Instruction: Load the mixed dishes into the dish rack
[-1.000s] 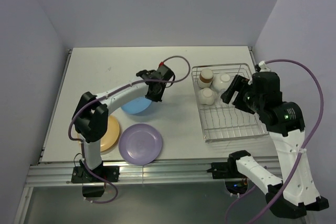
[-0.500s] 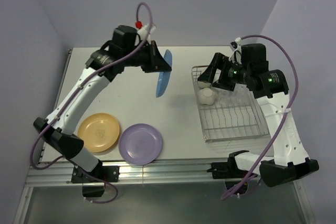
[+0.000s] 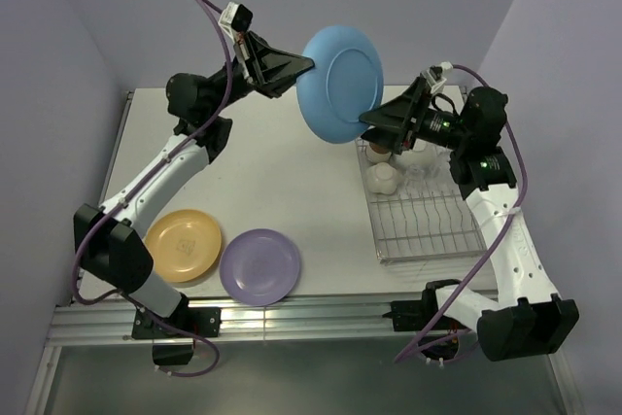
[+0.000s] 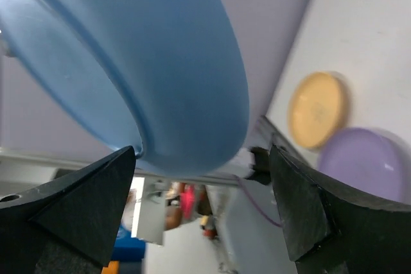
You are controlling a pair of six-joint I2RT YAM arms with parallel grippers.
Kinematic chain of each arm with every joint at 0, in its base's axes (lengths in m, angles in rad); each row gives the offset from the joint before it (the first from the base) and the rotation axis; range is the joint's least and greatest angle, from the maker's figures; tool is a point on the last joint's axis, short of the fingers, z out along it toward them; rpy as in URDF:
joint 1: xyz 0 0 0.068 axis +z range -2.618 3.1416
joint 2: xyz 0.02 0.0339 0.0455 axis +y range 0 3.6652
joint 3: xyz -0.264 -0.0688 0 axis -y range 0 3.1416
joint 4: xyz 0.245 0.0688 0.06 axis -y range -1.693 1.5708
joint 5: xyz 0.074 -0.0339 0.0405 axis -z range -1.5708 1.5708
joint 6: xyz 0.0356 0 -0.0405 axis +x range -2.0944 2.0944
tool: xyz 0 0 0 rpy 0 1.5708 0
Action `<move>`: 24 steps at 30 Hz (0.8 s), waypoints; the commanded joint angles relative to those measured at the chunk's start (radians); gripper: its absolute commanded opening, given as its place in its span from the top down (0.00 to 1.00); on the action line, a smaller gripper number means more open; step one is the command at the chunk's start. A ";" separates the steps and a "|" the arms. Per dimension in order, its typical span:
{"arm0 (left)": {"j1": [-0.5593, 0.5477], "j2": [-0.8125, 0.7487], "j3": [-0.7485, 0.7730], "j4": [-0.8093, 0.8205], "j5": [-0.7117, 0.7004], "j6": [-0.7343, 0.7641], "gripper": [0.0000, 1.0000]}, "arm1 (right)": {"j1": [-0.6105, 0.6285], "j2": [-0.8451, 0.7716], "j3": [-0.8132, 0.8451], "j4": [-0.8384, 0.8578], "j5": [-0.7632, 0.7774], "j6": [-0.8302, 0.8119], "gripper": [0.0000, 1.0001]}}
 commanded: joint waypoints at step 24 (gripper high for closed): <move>-0.023 -0.066 -0.339 0.566 -0.129 -0.524 1.00 | -0.004 0.069 0.020 1.129 0.048 0.809 1.00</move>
